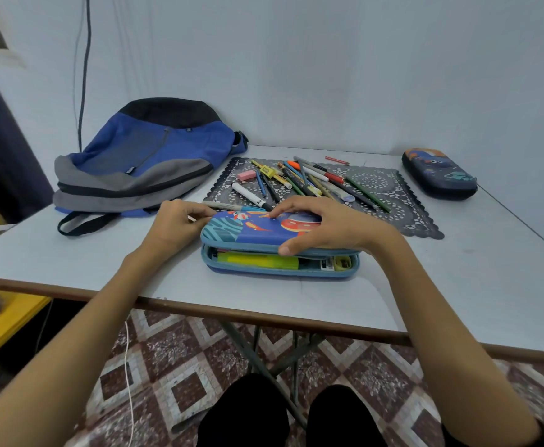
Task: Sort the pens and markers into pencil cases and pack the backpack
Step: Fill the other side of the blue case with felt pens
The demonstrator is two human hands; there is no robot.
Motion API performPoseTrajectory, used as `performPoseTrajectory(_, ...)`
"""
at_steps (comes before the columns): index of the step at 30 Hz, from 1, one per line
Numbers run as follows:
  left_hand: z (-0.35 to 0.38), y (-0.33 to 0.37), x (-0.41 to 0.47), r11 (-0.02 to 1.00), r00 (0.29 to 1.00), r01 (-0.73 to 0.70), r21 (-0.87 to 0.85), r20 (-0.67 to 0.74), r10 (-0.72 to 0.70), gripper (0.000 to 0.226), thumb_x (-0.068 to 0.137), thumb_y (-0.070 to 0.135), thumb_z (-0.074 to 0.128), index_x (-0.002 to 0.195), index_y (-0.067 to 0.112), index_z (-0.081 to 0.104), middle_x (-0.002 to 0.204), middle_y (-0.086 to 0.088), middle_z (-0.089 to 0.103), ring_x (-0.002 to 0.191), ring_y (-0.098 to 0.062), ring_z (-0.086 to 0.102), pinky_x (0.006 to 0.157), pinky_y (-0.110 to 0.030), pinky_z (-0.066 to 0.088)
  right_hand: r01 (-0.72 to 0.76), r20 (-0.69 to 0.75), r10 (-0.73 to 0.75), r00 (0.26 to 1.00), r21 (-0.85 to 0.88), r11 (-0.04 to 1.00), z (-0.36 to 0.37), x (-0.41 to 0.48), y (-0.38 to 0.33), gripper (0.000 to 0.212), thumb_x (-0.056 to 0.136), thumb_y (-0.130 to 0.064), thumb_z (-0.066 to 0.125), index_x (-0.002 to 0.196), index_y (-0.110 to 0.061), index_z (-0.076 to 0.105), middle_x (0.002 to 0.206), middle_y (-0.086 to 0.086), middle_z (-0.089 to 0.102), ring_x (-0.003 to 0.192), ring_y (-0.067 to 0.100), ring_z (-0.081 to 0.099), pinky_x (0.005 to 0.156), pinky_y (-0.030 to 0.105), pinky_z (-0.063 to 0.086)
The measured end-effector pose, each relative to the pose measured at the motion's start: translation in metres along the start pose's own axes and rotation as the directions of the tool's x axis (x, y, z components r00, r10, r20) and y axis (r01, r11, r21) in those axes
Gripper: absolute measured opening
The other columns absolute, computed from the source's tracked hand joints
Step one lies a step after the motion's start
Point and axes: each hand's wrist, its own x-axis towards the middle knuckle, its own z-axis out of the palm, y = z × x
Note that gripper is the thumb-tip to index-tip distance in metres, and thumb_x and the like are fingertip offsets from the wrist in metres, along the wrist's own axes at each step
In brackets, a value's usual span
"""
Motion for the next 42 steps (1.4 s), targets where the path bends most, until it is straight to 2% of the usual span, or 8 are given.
performPoseTrajectory(3,-0.009,0.002,-0.012,0.999,0.999,0.023,0.047,-0.049,-0.021,0.014,0.084,0.007,0.073,0.096,0.008,0.078,0.09,-0.003,0.076,0.071,0.015,0.061,0.072,-0.017,0.051,-0.029,0.026,0.029,0.999,-0.022,0.999,0.0,-0.002,-0.003,0.059,0.073,-0.048,0.079,0.127,-0.05,0.056,0.133,-0.025,0.048,0.12,0.002,0.045,0.099,0.025,0.036)
performPoseTrajectory(8,-0.026,0.014,-0.044,0.997,0.997,0.046,0.069,-0.071,-0.041,0.007,0.082,0.013,0.077,0.088,0.015,0.079,0.077,0.004,0.075,0.079,-0.002,0.065,0.066,-0.007,0.046,-0.063,0.003,0.063,0.998,-0.021,0.998,0.001,-0.004,-0.006,0.058,0.073,-0.047,0.077,0.127,-0.052,0.055,0.137,-0.017,0.045,0.124,0.005,0.041,0.098,0.024,0.031)
performPoseTrajectory(12,-0.037,0.033,-0.068,0.997,0.997,0.063,0.047,-0.041,-0.061,0.007,0.081,0.016,0.078,0.086,0.021,0.078,0.074,0.009,0.073,0.074,-0.004,0.065,0.065,-0.016,0.051,-0.071,0.001,0.071,0.997,-0.024,0.997,0.002,-0.004,-0.008,0.059,0.072,-0.048,0.078,0.127,-0.051,0.056,0.139,-0.017,0.044,0.126,0.007,0.04,0.1,0.027,0.033)
performPoseTrajectory(23,-0.042,0.085,-0.09,0.998,0.996,0.058,-0.034,0.069,-0.056,0.02,0.078,0.013,0.08,0.075,0.032,0.072,0.073,0.025,0.069,0.068,0.001,0.065,0.061,-0.007,0.046,-0.061,-0.031,0.059,0.998,-0.067,0.996,0.005,-0.005,-0.01,0.061,0.069,-0.05,0.08,0.125,-0.054,0.056,0.14,-0.014,0.044,0.128,0.009,0.04,0.109,0.036,0.034)
performPoseTrajectory(32,-0.005,0.118,-0.083,0.997,0.997,0.009,-0.075,0.08,-0.003,0.01,0.08,0.013,0.078,0.077,0.021,0.077,0.068,0.011,0.072,0.073,-0.002,0.067,0.063,-0.008,0.047,-0.048,-0.036,0.044,0.998,-0.136,0.99,0.007,-0.007,-0.016,0.066,0.07,-0.048,0.08,0.129,-0.053,0.053,0.139,-0.016,0.043,0.128,0.007,0.039,0.104,0.03,0.033)
performPoseTrajectory(37,-0.005,0.116,-0.084,0.994,0.995,0.068,-0.09,0.081,-0.061,0.006,0.078,0.017,0.08,0.075,0.022,0.077,0.064,0.014,0.069,0.069,0.001,0.065,0.06,-0.007,0.045,0.044,-0.202,-0.115,0.973,-0.325,0.945,0.021,-0.016,-0.014,0.068,0.063,-0.058,0.071,0.128,-0.049,0.054,0.141,-0.01,0.046,0.13,0.012,0.041,0.108,0.044,0.031)
performPoseTrajectory(40,-0.006,0.114,-0.083,0.993,0.995,0.09,-0.078,0.037,-0.087,0.013,0.076,0.024,0.082,0.065,0.021,0.074,0.057,0.01,0.067,0.062,-0.003,0.063,0.056,-0.01,0.043,0.181,-0.368,-0.465,0.805,-0.594,0.784,0.044,-0.023,-0.019,0.044,0.065,-0.037,0.074,0.108,-0.032,0.07,0.109,-0.002,0.06,0.102,0.02,0.052,0.084,0.036,0.034)
performPoseTrajectory(42,-0.007,0.115,-0.081,0.991,0.995,0.093,-0.098,0.03,-0.09,0.021,0.072,0.035,0.081,0.06,0.022,0.07,0.055,0.011,0.065,0.057,-0.002,0.061,0.054,-0.011,0.042,0.225,-0.369,-0.569,0.735,-0.659,0.718,0.066,-0.026,-0.023,0.03,0.068,-0.024,0.076,0.098,-0.021,0.072,0.089,-0.001,0.06,0.085,0.021,0.053,0.069,0.032,0.032)
